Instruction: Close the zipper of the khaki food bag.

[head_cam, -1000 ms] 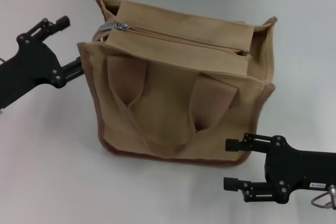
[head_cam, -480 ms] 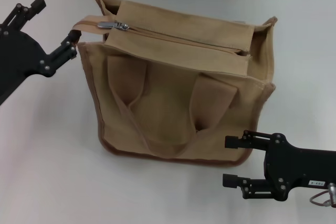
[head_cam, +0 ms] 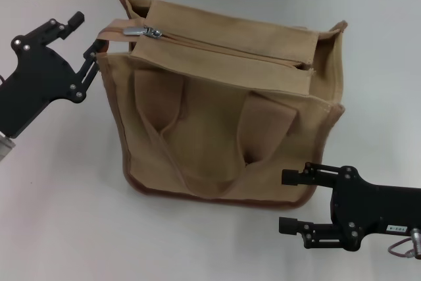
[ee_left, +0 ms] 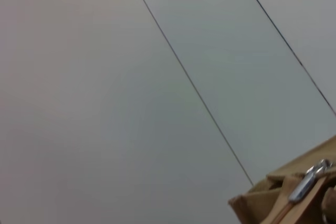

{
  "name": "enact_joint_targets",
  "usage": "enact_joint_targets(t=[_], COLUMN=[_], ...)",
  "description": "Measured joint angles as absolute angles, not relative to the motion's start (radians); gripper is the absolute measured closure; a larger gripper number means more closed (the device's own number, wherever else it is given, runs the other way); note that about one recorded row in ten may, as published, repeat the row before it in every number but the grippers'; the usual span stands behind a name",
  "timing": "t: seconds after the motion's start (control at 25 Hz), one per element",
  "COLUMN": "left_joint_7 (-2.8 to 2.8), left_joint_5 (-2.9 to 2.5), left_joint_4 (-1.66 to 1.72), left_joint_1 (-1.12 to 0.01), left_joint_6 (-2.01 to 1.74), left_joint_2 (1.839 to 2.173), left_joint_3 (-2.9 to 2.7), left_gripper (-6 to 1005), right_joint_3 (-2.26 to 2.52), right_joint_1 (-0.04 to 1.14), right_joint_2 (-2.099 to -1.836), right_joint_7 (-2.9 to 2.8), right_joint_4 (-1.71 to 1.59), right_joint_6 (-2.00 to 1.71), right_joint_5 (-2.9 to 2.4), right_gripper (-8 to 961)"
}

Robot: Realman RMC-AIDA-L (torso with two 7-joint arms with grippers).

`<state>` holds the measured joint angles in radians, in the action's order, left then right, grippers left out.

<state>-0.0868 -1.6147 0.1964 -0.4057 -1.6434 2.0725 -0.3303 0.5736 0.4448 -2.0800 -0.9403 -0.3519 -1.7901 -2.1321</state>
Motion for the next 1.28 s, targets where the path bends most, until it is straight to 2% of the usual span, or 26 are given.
enact_joint_targets(t=[0.32, 0.56, 0.96, 1.28], left_joint_7=[-0.050, -0.048, -0.055, -0.056], left_joint_5=[-1.616, -1.601, -1.597, -1.596], left_joint_4=[0.196, 0.195, 0.194, 0.195], left_joint_1=[-0.427, -0.424, -0.419, -0.419], left_joint_6=[-1.587, -1.634, -1.679, -1.689], left_joint_2=[2.072, 2.072, 2.072, 2.074], left_joint_3=[-0.330, -0.319, -0.318, -0.317], left_gripper=[812, 988, 986, 987], right_joint_3=[0.572, 0.572, 0.571, 0.571], right_joint_1=[0.441, 0.445, 0.477, 0.553], right_joint_2=[-2.080, -2.080, -2.065, -2.067], right_joint_7=[-0.940, -0.940, -1.080, -1.358], right_joint_4=[-0.356, -0.352, -0.354, -0.357], right_joint_6=[-1.798, -1.821, -2.059, -2.090], right_joint_5=[-2.116, -2.090, -2.002, -1.744], right_gripper=[178, 178, 177, 177])
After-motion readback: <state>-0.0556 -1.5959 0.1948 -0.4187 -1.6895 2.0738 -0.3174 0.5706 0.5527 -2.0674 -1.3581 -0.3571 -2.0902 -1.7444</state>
